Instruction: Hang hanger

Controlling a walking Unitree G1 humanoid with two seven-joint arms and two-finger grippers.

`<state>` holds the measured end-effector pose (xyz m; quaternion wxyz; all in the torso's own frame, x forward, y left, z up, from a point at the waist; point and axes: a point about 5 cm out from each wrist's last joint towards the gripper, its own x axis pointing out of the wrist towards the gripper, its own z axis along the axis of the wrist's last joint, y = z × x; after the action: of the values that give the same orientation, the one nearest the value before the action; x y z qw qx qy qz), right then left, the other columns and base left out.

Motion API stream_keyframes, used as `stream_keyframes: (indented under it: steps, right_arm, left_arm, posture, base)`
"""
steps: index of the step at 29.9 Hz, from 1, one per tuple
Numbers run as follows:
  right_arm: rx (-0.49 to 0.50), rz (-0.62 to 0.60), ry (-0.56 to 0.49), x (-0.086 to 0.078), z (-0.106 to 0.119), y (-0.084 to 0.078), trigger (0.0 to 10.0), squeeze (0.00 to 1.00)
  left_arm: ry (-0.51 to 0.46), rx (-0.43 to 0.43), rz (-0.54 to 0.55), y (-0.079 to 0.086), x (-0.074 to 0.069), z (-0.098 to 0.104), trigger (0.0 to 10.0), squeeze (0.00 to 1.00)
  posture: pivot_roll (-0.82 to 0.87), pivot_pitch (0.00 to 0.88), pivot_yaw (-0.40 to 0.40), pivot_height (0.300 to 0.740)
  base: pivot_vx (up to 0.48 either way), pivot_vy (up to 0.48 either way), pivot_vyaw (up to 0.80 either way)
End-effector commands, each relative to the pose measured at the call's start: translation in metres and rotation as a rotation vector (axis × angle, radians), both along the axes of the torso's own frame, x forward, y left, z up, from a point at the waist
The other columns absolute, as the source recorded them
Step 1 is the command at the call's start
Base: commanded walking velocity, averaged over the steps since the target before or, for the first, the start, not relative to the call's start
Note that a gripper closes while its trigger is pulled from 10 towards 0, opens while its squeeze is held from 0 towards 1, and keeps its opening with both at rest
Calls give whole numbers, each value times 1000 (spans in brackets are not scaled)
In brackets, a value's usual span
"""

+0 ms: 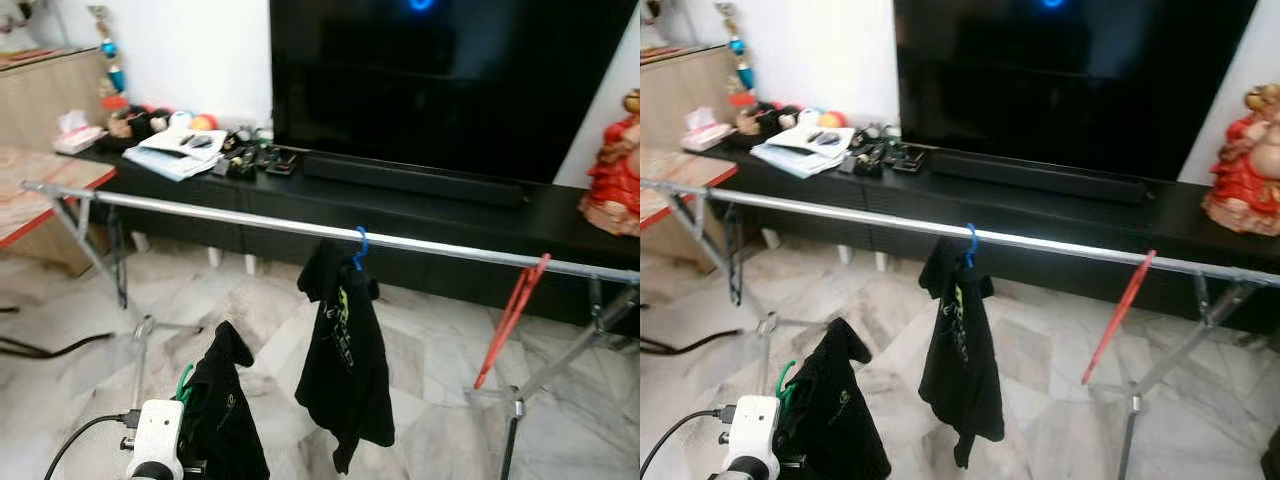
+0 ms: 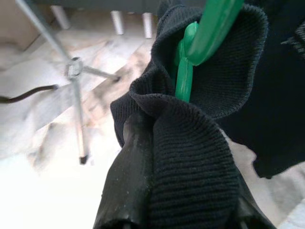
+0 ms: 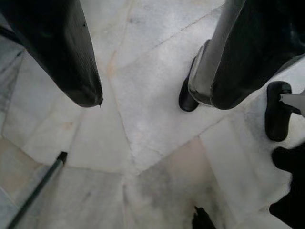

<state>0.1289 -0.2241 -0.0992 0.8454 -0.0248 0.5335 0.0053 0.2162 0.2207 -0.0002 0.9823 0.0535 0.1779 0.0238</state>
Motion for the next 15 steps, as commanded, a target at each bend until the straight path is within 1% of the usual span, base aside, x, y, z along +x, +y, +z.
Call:
stream_keyframes:
  steps: [1, 2, 8, 11, 15]
  right_arm:
    - [4, 11, -10, 4, 1, 2, 10000, 0]
    - [6, 13, -10, 4, 1, 2, 10000, 0]
    - [6, 15, -9, 4, 1, 2, 10000, 0]
    - [-3, 18, -6, 4, 1, 2, 10000, 0]
    - [-11, 13, -6, 4, 1, 1, 10000, 0]
  left_arm:
    - [-28, 25, 17, 9, 2, 7, 10000, 0]
    - [-25, 39, 10, 11, 1, 7, 10000, 0]
    - [-39, 32, 17, 16, -1, 10, 10000, 0]
    - [-52, 32, -8, 16, 0, 12, 10000, 0]
    - [-54, 45, -31, 16, 1, 13, 10000, 0]
  posture:
    - [160, 0, -38, 740]
    - [160, 0, -38, 740]
    - [165, 0, -36, 740]
    - [167, 0, -36, 740]
    - [167, 0, -35, 740]
  base:
    - [0, 0, 0]
    - [0, 0, 0]
    - [0, 0, 0]
    - [0, 0, 0]
    - [243, 0, 0]
